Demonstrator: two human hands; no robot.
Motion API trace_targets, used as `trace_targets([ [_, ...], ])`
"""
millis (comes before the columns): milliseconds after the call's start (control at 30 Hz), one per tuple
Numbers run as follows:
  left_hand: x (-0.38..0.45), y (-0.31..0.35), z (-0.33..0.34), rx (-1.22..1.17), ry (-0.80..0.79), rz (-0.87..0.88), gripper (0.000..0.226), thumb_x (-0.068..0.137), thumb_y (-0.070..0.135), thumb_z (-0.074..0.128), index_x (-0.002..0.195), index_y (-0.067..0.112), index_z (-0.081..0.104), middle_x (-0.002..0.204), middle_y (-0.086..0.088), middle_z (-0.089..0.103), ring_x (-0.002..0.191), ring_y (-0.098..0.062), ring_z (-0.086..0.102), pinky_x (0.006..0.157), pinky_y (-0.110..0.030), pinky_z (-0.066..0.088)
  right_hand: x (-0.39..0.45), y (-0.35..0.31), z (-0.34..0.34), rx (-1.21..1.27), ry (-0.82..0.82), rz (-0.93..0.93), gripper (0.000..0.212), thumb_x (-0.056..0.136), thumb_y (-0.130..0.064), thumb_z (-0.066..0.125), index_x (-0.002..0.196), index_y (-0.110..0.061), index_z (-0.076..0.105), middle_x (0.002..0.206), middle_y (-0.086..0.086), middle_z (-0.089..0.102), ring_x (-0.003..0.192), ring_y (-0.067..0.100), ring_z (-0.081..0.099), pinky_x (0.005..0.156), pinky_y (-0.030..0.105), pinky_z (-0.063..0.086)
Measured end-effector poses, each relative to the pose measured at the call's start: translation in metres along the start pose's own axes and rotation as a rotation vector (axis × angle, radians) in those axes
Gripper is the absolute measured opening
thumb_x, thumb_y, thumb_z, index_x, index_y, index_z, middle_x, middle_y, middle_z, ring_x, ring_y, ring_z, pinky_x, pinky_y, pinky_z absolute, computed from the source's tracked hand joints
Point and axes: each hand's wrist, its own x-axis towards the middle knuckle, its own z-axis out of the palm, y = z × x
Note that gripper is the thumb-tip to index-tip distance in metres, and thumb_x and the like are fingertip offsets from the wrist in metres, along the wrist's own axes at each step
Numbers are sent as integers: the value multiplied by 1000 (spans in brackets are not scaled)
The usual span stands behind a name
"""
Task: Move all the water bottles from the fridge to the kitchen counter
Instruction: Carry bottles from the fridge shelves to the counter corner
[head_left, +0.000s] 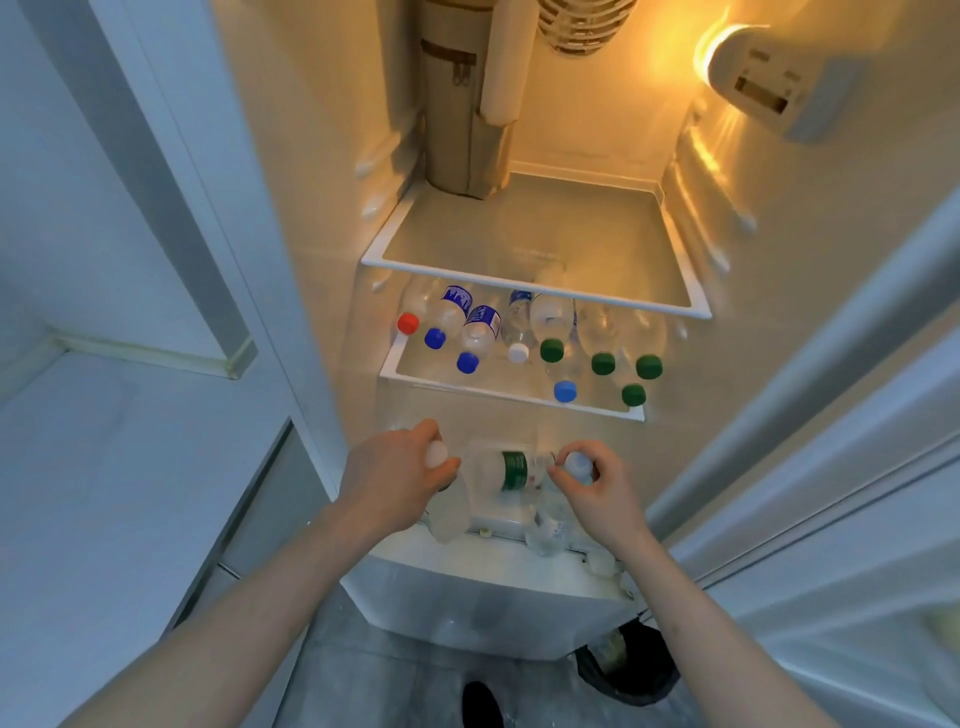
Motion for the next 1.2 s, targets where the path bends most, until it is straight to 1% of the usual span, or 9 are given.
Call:
trace_targets([
  [100,1,-2,2,6,-16,2,32,94,61,52,97,30,50,81,7,60,75,-18,58,58,-30,44,3,-2,-4,-2,3,14,15,89,-17,78,84,-25,66,88,-9,65,83,6,58,73,16,41],
  [267,-2,-3,1,38,-22,1,31,96,61,51,99,30,50,79,10,56,74,-16,54,51,-28,31,11,-3,-8,-11,18,45,12,89,-26,78,87,-28,67,93,-8,67,86,9,59,76,24,44],
  [367,-1,-5,-1,32,-21,-11,31,96,61,51,99,31,50,79,11,56,74,-15,54,51,-26,30,15,-8,-7,-54,-7,35,13,89,-26,80,88,-27,67,92,-10,66,83,4,57,72,18,41],
  [467,0,-7,-5,29,-22,-21,32,96,62,51,102,31,51,86,10,61,77,-16,56,54,-28,37,14,-15,-3,-122,-41,-9,15,88,-25,81,88,-29,67,91,-12,65,82,0,57,69,9,39],
  [567,-2,-12,-11,10,-27,-30,32,95,63,52,103,31,51,90,9,64,80,-17,58,60,-30,45,8,-23,1,-155,-65,-42,15,86,-25,82,87,-27,68,89,-14,65,82,-1,56,68,7,38],
  [833,-36,-34,-39,-108,42,-70,32,89,64,58,94,33,53,84,8,63,76,-16,60,68,-37,55,-16,-69,15,-174,-124,-152,15,84,-25,84,85,-29,69,86,-14,67,84,8,60,67,12,40],
  [967,-65,-43,-54,-127,42,-85,30,90,64,58,94,34,54,85,10,62,74,-10,59,58,-30,45,-30,-91,26,-161,-183,-172,14,81,-27,83,83,-30,69,85,-12,68,78,11,59,64,17,40],
  [1067,-92,-45,-61,-126,41,-120,31,91,63,59,97,33,56,86,9,61,77,-12,58,58,-28,41,-39,-104,37,-169,-260,-207,14,82,-30,82,84,-32,69,86,-13,67,78,11,58,63,19,42],
  [1200,-122,-51,-58,-152,44,-227,31,91,63,57,97,33,56,85,10,62,79,-12,59,66,-31,49,-40,-115,59,-135,-410,-262,15,81,-32,82,87,-32,69,87,-13,68,78,11,59,64,22,45],
])
